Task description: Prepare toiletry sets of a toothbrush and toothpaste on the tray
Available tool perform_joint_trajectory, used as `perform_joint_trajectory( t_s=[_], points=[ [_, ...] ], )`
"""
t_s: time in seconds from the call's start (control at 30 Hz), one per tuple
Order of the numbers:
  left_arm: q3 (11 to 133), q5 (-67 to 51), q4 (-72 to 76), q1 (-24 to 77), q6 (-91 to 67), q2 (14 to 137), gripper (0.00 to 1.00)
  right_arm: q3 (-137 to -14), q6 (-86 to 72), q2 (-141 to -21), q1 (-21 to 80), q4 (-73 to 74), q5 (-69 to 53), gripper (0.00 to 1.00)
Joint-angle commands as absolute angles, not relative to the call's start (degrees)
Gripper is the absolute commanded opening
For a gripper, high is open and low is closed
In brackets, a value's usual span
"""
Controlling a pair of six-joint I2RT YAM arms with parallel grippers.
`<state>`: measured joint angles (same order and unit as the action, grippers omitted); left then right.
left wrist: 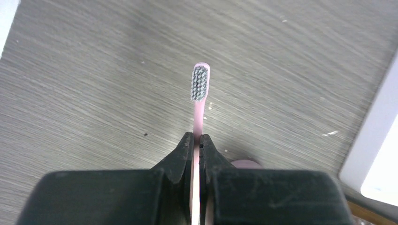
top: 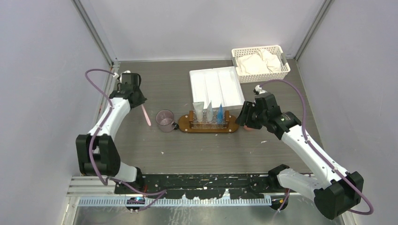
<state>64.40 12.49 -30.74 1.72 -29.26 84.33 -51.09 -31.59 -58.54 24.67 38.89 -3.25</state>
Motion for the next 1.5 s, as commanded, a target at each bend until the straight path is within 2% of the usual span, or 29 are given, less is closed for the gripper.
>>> perform_joint_trajectory(
  t_s=[0.0,0.37,0.63,1.0,1.03,1.2,1.23,1.47],
  points=[
    [66.1,15.0,-30.0,4.7,-28.2,78.2,0.01,-50.8,-31.6,-58.3,24.9,36.8,-4.0,0.54],
    [58.1,23.6,-12.6,19.6,-21.7,66.3,0.01,-50.1,-32.4,-58.4,24.9,36.1,-3.9,0.53],
    [51.4,32.3,4.8,29.3,-13.4,70.0,0.01,-50.1,-32.6,-58.6,24.9,35.9,-3.6,0.53],
    [36.9,38.9,25.8,32.8,-11.0,70.5,0.01,-49.0,-32.8,-60.2,24.9,34.6,-3.3,0.53],
    [35.4,38.6,27.3,32.8,-11.5,70.3,0.02,-48.9,-33.1,-60.4,24.9,34.4,-3.4,0.53],
    [29.3,36.6,30.2,35.7,-12.8,66.6,0.27,-48.6,-33.4,-60.9,24.9,33.7,-3.9,0.54],
    [28.6,37.0,29.8,36.6,-12.5,65.1,0.29,-48.7,-33.4,-60.8,24.9,33.8,-3.7,0.55],
    [30.5,38.6,15.6,38.4,-11.6,50.8,0.28,-50.0,-33.6,-59.6,24.9,33.9,-2.2,0.56]
  ],
)
